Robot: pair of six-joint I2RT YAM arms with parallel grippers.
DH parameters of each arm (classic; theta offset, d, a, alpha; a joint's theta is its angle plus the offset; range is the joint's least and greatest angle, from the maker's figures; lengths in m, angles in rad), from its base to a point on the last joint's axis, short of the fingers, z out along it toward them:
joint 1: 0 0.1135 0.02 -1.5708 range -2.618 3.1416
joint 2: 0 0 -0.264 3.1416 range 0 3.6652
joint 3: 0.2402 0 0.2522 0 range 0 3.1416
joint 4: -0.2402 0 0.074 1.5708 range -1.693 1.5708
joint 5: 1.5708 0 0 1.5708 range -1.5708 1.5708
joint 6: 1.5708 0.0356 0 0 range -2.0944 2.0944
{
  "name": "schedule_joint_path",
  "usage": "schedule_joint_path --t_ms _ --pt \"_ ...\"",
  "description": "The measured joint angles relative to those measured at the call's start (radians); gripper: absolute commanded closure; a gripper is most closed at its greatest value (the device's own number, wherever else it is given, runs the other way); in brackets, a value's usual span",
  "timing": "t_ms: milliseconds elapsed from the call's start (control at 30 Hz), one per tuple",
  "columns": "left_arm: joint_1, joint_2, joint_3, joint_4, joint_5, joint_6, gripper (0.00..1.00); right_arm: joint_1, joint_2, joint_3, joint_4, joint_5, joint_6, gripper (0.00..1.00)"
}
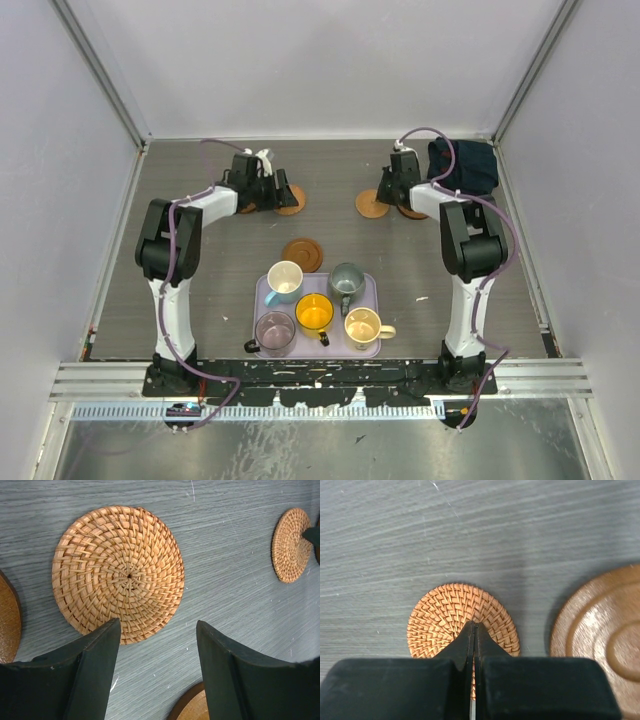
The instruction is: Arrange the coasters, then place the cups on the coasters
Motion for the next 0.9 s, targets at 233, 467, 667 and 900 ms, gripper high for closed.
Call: schedule_joint_path --t_ms 233,467,667,900 --pt "0.000 -0.006 -0.013 0.011 0.000 0.000 0.36 0.003 0.061 0.082 0.000 -0.041 -0.002 0.99" --pt "0.001 -0.009 -0.016 0.010 0.001 0.000 0.36 0.005 0.092 0.124 0.003 -0.053 -0.003 0.99" --pt "0.001 -0.009 -0.016 0.011 0.004 0.000 0.36 0.005 0.099 0.133 0.008 -0.064 -0.004 0.99" --pt "0.001 -0.007 -0.007 0.002 0.005 0.000 0.35 0.007 0.095 0.124 0.024 -0.066 -0.019 0.99"
